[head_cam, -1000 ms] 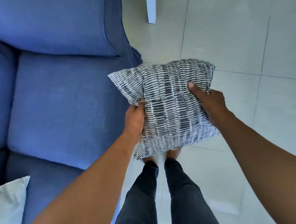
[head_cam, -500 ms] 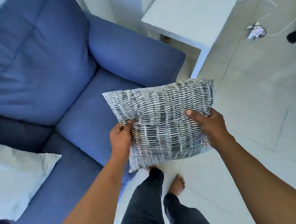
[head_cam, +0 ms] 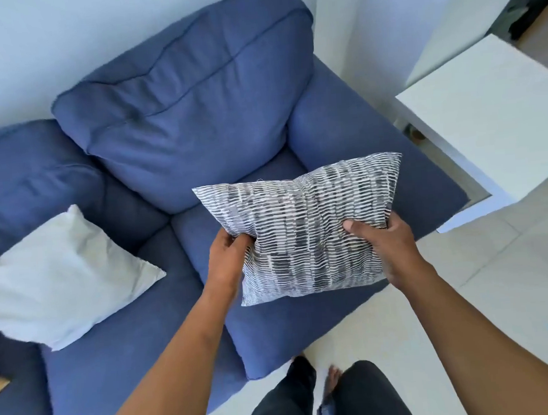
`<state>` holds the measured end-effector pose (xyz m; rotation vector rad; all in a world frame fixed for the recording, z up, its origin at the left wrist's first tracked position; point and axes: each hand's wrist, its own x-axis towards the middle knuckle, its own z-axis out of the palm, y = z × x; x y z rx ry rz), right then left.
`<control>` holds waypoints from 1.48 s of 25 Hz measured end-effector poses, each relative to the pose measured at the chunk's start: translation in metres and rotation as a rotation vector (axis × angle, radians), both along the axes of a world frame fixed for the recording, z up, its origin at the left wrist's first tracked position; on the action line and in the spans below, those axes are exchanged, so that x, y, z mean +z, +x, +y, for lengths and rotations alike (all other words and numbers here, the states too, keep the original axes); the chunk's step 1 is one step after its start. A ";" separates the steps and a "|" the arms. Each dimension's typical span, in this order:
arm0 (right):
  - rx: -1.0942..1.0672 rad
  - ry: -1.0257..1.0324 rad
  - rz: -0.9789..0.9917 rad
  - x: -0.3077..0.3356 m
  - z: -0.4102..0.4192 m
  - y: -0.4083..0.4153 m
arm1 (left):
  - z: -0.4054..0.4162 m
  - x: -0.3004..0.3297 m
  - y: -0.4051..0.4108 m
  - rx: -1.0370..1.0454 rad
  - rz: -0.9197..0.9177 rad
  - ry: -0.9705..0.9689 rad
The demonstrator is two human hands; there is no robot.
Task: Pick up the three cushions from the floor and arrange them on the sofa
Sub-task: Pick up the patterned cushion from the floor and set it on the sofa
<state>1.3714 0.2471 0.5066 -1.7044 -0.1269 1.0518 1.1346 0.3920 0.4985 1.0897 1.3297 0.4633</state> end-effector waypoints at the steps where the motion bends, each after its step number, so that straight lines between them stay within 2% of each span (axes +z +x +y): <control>1: 0.017 0.000 0.000 -0.001 0.017 0.000 | 0.013 -0.001 -0.004 0.014 0.010 0.003; 5: 0.144 0.017 -0.038 -0.012 0.082 0.003 | 0.053 0.003 -0.015 0.116 0.014 0.026; 10: 0.341 0.029 -0.079 -0.031 0.171 0.015 | 0.100 -0.013 -0.017 0.294 0.102 0.060; 17: 0.455 0.039 -0.162 -0.087 0.273 0.042 | 0.179 -0.055 0.002 0.458 0.148 0.093; 21: 0.675 -0.166 -0.211 -0.133 0.318 0.063 | 0.213 -0.092 0.005 0.379 0.315 -0.039; 23: 0.737 -0.244 -0.247 -0.144 0.334 0.073 | 0.222 -0.099 0.009 0.374 0.330 -0.068; 26: 0.603 -0.121 -0.267 -0.132 0.361 0.083 | 0.241 -0.096 0.012 0.490 0.242 0.001; 28: 0.447 -0.009 -0.176 -0.122 0.377 0.089 | 0.255 -0.090 0.015 0.570 0.148 -0.008; 30: 0.386 0.003 -0.091 -0.113 0.387 0.092 | 0.262 -0.081 0.020 0.578 0.098 -0.056; 33: 0.465 0.034 -0.148 -0.107 0.394 0.097 | 0.265 -0.080 0.016 0.601 0.142 0.048; 35: 0.450 0.095 -0.233 -0.104 0.394 0.101 | 0.265 -0.081 0.004 0.655 0.246 0.147; 37: 0.442 0.138 -0.269 -0.102 0.392 0.102 | 0.265 -0.086 -0.008 0.672 0.319 0.163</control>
